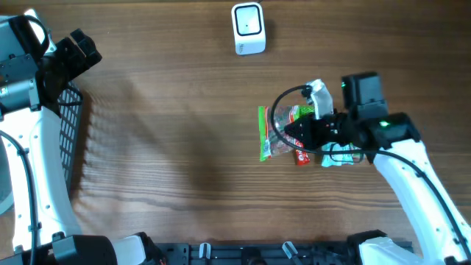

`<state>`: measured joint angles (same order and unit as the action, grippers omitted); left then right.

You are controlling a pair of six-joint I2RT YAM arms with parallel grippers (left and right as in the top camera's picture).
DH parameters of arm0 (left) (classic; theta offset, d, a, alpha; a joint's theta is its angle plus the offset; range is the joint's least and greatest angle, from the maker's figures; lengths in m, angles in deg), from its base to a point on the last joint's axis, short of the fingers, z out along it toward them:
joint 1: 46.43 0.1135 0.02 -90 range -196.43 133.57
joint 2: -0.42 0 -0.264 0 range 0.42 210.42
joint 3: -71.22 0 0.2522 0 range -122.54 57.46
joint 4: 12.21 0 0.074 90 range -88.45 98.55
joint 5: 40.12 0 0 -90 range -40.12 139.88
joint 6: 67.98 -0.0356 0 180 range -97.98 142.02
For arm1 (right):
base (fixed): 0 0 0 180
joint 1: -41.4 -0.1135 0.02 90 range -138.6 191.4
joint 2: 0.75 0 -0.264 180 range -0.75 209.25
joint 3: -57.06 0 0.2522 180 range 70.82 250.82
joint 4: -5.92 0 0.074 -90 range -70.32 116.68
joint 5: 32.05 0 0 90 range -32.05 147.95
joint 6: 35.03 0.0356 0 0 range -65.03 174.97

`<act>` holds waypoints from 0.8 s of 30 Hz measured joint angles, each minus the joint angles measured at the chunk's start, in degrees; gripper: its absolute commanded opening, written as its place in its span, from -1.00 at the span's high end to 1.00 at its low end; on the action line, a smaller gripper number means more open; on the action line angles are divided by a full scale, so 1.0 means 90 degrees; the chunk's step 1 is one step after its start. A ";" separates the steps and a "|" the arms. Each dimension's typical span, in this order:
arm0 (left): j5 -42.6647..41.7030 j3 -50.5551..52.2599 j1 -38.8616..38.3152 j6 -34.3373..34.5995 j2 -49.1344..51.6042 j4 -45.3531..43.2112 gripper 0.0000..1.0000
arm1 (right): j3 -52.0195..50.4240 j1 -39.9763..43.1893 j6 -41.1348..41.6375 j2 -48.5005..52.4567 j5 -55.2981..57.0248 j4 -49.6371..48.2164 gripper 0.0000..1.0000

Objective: Scan the item barcode
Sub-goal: 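Lift green bag with right gripper and hold it under the scanner, then lower green bag onto the item group and release it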

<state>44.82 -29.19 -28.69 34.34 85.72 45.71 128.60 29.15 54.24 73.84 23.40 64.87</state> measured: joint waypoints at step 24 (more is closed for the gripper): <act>0.0000 0.0000 0.0000 0.0000 0.0000 0.0000 -1.00 | 0.6382 -0.1773 -0.5336 0.5459 0.7235 -0.2727 0.91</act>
<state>44.82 -29.19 -28.69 34.34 85.72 45.71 186.04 13.19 6.22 122.97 88.51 40.33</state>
